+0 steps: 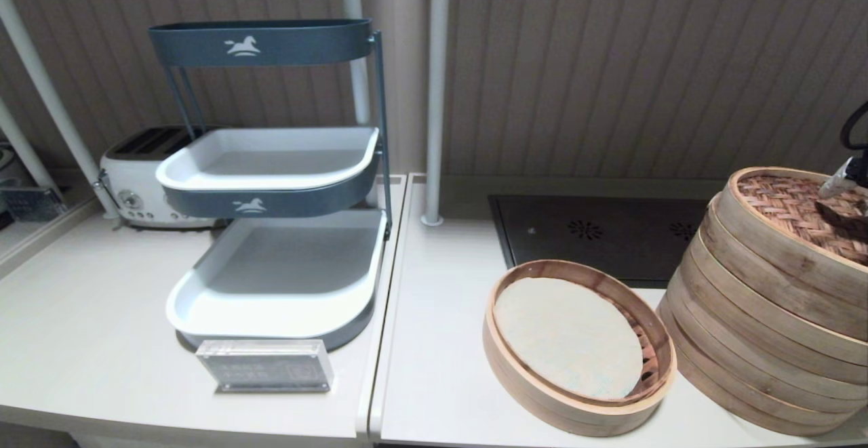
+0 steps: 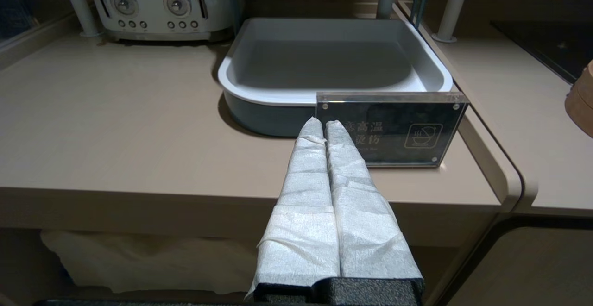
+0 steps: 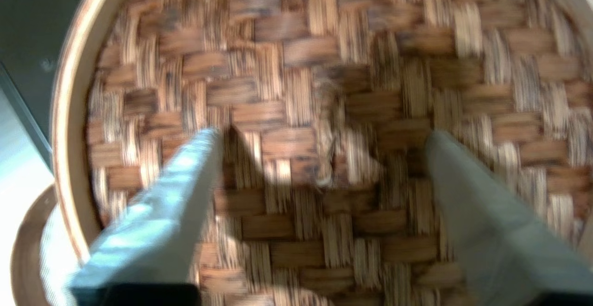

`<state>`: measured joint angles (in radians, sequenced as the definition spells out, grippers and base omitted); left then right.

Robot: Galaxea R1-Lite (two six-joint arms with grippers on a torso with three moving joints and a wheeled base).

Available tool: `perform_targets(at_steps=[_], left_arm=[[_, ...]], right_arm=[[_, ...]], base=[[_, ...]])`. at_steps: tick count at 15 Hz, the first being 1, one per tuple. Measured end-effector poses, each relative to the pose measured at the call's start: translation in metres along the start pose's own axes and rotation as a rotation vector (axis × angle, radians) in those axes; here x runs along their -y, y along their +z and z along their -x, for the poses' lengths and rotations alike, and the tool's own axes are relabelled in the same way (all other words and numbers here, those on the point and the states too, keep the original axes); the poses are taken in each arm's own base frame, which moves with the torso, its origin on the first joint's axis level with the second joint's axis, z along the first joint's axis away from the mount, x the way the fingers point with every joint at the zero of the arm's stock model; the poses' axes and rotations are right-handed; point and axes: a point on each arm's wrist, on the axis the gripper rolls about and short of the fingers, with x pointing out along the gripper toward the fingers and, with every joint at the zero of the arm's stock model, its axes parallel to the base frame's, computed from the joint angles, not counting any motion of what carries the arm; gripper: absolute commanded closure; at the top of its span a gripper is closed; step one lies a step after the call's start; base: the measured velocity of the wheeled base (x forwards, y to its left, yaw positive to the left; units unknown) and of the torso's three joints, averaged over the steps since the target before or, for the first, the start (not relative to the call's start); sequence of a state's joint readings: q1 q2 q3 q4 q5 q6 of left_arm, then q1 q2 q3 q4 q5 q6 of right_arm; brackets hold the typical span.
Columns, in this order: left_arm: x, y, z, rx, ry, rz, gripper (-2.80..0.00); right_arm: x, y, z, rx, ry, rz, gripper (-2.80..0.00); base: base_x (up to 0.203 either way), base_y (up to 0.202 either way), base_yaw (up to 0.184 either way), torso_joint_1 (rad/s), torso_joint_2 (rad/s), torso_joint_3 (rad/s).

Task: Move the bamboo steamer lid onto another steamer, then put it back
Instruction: Pick up the steamer

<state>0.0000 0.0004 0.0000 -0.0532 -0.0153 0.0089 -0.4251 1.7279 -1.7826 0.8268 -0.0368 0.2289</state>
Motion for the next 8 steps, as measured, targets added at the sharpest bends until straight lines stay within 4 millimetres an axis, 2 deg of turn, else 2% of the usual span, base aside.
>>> perform_targets(at_steps=[8], left_arm=[[0.000,0.000,0.000,0.000,0.000,0.000,0.00]], right_arm=[[-0.001,-0.003,-0.016,0.000,0.006,-0.001,0.00]], base=[[0.000,0.000,0.000,0.000,0.00,0.000]])
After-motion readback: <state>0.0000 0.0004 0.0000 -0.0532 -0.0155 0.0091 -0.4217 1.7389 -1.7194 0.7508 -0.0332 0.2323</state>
